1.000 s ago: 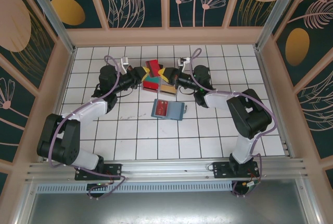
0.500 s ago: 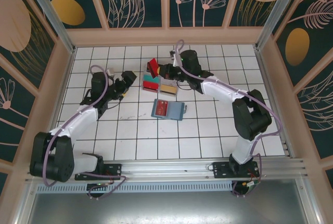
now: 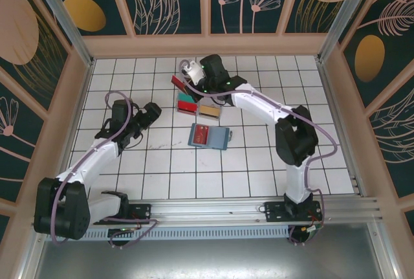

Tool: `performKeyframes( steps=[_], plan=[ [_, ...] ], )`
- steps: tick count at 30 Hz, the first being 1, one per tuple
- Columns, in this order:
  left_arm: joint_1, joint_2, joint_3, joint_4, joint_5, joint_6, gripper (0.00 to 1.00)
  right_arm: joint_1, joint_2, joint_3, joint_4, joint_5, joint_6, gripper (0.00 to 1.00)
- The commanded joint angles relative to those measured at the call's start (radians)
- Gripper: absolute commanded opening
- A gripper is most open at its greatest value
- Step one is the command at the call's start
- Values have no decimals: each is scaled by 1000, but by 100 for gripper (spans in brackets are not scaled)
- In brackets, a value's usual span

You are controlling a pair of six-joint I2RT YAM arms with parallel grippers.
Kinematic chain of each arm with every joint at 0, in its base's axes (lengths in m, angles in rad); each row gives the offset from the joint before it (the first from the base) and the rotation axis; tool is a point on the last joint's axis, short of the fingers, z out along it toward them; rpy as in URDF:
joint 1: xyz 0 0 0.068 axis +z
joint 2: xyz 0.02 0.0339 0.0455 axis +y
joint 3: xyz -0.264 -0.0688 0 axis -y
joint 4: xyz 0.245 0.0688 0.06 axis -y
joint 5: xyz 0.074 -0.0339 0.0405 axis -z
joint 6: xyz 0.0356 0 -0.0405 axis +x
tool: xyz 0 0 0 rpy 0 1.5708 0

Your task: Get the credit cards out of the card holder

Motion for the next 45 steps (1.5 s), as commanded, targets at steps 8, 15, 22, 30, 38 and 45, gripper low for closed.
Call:
performKeyframes(
  steps=[8,15,22,30,38,45],
  plan=[
    [5,69,-46,61,80,9,99,1,83,115,-173,-96,-280,0],
    [4,117,-24,86,131,5,99,-16,149,158,-223,-79,-338,0],
    [5,128,-38,111,146,-12,99,-25,172,151,-240,-95,-352,0],
    [4,153,-38,131,172,-18,99,-27,217,170,-258,-79,-373,0],
    [4,168,-41,137,184,-14,99,-35,248,177,-275,-57,-397,0],
    [4,182,-45,152,194,-16,99,-42,256,174,-283,-69,-402,0]
  ],
)
